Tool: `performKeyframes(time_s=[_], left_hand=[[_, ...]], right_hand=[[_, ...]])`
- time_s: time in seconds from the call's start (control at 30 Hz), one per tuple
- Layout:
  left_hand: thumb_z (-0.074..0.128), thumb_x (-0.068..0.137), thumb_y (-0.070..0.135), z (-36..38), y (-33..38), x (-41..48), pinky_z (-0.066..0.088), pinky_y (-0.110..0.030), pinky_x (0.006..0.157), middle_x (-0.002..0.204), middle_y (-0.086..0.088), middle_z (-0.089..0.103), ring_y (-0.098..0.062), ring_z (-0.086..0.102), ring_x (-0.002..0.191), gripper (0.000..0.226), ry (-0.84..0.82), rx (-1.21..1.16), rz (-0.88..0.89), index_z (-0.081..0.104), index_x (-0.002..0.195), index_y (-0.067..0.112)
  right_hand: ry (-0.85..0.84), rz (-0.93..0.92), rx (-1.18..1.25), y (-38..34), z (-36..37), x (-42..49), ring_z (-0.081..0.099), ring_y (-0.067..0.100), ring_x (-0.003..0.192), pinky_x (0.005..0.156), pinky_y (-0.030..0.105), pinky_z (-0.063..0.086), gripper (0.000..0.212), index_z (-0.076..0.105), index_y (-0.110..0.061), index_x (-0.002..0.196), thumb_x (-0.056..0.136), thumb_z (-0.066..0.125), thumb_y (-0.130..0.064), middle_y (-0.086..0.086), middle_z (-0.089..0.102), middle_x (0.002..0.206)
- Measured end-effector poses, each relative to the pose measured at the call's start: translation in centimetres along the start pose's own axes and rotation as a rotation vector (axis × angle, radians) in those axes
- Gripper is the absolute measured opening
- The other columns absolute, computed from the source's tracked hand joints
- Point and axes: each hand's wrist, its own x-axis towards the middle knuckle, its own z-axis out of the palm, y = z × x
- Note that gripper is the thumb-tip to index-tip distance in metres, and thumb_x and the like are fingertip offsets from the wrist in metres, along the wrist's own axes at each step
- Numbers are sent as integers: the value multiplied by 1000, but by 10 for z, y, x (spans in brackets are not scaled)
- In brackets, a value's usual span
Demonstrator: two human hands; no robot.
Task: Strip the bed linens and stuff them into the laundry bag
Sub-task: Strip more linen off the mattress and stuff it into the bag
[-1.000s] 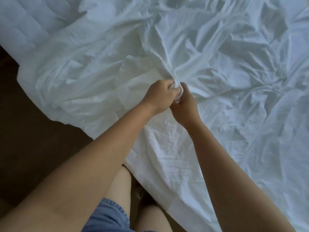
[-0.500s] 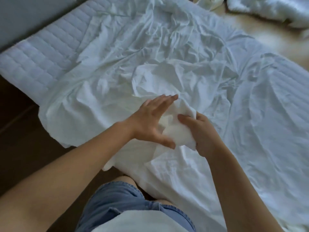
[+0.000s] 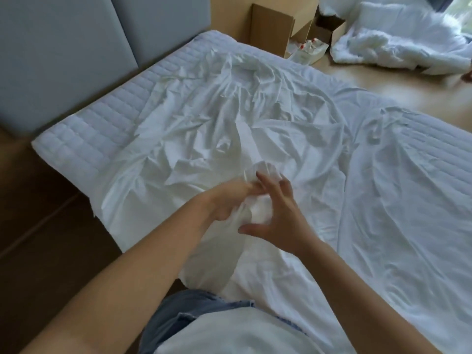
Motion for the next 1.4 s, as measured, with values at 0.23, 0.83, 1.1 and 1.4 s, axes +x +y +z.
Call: performKeyframes(time_s=[0.23, 0.83, 1.1, 1.4], left_hand=[[74, 78, 35, -13, 20, -37, 30, -34, 109, 147, -2, 29, -21, 30, 136, 84, 360, 827, 246, 26, 145, 22], [71, 77, 27, -32, 17, 5, 46, -29, 61, 91, -10, 67, -30, 64, 79, 45, 380, 1031, 793, 54, 114, 8], [66, 57, 14, -39, 47, -7, 51, -42, 84, 96, -18, 68, -29, 64, 87, 51, -154, 454, 60, 67, 106, 2], [72, 70, 42, -36, 68, -21, 46, -37, 96, 127, -6, 54, -25, 55, 114, 73, 117, 786, 73, 45, 134, 18]], right_hand=[[178, 450, 178, 18, 8, 44, 64, 29, 82, 73, 41, 51, 30, 62, -3, 91, 83, 69, -31, 8, 67, 84], [75, 562, 601, -26, -48, 25, 55, 17, 102, 82, 29, 46, 67, 39, -12, 139, 83, 68, -34, 3, 52, 119], [262, -357, -819, -4, -17, 35, 22, 40, 133, 111, 56, 19, 103, 35, -26, 138, 50, 86, -45, 15, 26, 142], [50, -35, -598, -26, -40, 69, 62, 30, 86, 66, 31, 43, 35, 65, -20, 106, 72, 71, -27, 4, 64, 95]])
